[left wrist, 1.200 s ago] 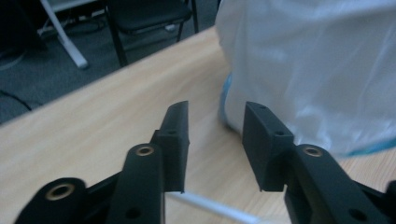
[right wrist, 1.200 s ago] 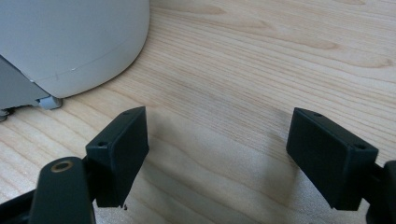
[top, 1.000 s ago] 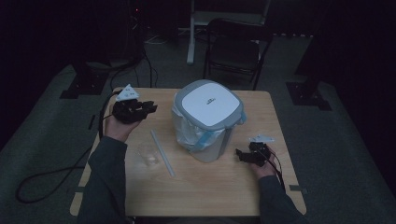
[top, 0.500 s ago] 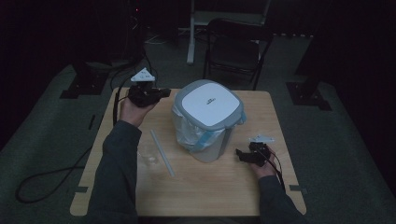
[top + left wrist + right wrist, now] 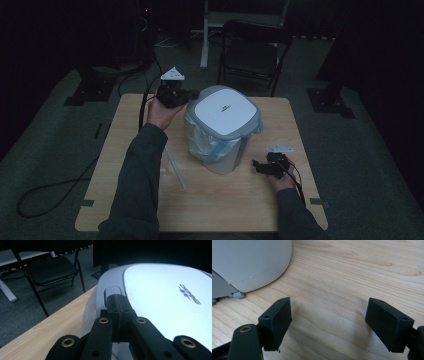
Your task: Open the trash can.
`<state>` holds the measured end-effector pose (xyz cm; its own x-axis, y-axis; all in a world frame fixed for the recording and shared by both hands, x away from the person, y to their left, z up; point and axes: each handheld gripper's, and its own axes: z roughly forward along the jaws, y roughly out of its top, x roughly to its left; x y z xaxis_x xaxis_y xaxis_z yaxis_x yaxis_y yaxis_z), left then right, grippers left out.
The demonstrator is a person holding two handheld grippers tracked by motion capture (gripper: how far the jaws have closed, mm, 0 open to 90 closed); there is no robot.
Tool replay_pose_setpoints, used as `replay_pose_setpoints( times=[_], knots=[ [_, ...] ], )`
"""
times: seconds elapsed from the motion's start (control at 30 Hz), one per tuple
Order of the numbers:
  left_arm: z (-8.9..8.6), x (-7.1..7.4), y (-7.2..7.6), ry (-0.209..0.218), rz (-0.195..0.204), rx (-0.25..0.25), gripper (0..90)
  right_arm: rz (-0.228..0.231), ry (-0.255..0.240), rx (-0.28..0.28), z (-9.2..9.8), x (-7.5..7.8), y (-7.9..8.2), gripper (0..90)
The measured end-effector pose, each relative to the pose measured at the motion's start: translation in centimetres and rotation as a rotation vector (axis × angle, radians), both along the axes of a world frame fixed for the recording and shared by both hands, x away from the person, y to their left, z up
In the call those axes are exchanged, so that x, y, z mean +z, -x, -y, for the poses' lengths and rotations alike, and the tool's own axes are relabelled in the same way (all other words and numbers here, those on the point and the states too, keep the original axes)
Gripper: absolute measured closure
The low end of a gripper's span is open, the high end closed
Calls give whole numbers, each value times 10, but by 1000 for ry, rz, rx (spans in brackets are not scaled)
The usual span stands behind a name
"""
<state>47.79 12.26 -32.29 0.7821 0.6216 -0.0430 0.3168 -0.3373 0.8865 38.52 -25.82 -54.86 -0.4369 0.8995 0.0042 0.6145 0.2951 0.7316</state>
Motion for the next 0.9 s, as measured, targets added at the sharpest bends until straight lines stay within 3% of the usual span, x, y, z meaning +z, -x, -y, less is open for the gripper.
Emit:
replay_pose_setpoints(
  times=[0.17,0.33,0.6,0.67,0.9],
  knots=[
    [8,3,-6,-24,-4,9,900,0,0,-1,0,0,0,199],
    [9,1,-12,2,-20,15,900,0,1,-2,0,0,0,199],
    [13,1,-9,-35,-7,30,900,1,1,-1,0,0,0,199],
    [9,2,-9,-8,-21,28,900,0,0,-2,0,0,0,200],
    [-9,1,-2,-35,-17,71,788,0,0,-2,0,0,0,199]
  ],
)
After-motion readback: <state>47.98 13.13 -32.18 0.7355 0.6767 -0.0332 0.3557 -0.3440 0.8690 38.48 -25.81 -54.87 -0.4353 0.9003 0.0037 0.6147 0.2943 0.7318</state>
